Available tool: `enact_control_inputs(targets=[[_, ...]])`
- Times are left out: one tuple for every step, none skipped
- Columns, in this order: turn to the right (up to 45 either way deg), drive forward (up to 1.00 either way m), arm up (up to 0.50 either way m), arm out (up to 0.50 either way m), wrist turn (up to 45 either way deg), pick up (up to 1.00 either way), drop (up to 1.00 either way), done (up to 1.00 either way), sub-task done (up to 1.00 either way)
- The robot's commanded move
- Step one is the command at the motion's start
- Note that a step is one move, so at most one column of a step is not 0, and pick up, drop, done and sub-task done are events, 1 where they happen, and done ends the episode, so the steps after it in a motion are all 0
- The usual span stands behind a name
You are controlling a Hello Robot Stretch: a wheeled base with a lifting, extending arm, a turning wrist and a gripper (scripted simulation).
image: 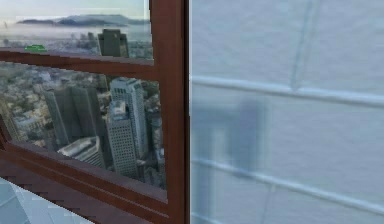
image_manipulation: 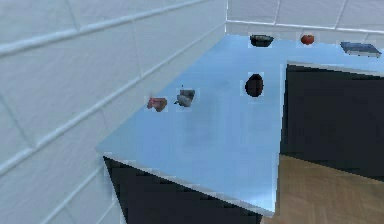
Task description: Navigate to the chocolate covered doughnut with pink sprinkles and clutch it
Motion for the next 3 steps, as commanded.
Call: enact_control_inputs(targets=[[0.0, 0.0, 0.38, 0.0, 0.0, 0.0, 0.0, 0.0, 0.0], [0.0, 0.0, 0.0, 0.5, 0.0, 0.0, 0.0, 0.0, 0.0], [0.0, 0.0, 0.0, 0.0, 45.0, 0.0, 0.0, 0.0, 0.0]])
